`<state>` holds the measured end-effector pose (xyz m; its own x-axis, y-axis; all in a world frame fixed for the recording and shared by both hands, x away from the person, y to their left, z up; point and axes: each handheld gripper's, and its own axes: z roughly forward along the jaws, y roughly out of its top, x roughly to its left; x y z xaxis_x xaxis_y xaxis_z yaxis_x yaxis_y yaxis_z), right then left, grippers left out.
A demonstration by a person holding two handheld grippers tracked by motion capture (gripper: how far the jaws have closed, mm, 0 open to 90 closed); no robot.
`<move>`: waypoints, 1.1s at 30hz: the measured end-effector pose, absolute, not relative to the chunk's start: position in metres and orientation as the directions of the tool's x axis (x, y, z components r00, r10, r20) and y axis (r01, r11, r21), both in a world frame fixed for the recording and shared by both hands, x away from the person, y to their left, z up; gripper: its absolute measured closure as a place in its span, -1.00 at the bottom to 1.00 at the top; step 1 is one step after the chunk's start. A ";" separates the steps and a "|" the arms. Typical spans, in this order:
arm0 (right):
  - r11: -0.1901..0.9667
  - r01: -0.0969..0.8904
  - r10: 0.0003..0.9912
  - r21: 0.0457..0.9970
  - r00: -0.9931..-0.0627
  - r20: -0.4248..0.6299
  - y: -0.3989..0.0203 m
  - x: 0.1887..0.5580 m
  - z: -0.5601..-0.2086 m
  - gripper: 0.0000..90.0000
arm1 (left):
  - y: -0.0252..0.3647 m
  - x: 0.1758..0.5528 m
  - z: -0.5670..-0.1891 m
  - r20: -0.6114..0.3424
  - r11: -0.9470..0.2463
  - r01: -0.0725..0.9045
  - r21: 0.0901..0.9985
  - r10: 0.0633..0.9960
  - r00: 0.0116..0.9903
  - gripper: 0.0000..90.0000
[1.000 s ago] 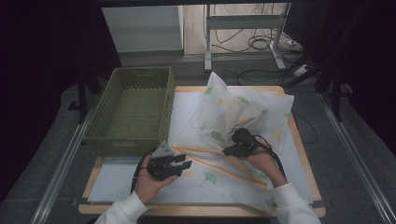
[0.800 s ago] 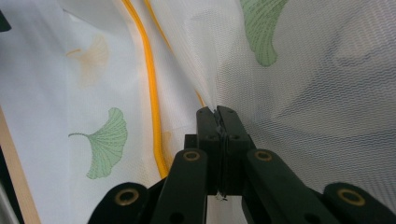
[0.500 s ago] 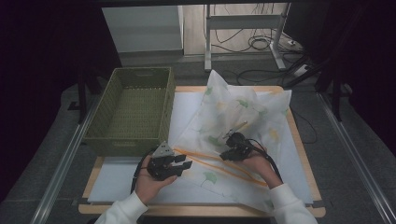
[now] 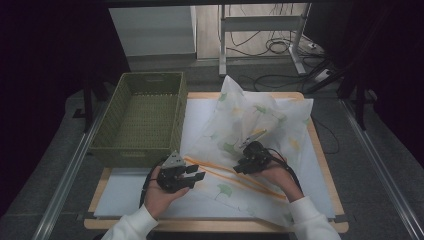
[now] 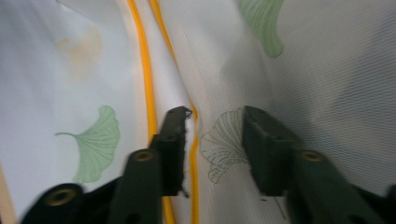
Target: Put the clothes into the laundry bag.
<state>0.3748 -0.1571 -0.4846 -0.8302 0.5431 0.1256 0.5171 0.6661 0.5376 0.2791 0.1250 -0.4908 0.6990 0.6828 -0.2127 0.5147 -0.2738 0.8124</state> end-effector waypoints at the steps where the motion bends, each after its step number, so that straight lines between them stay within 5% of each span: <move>1: 0.660 0.511 0.541 0.551 -0.832 0.123 -0.159 0.374 -0.481 0.15 | 0.125 0.279 -0.491 -0.214 -0.271 0.514 0.813 0.683 0.698 0.32; 12: 0.489 0.485 0.600 0.725 -0.790 0.123 -0.203 0.368 -0.440 -0.29 | 0.133 0.285 -0.490 -0.209 -0.258 0.519 0.815 0.703 0.679 0.27; 33: 0.424 0.448 0.672 0.787 -0.738 0.058 -0.259 0.331 -0.452 -0.35 | 0.163 0.278 -0.496 -0.178 -0.257 0.525 0.811 0.747 0.640 -0.17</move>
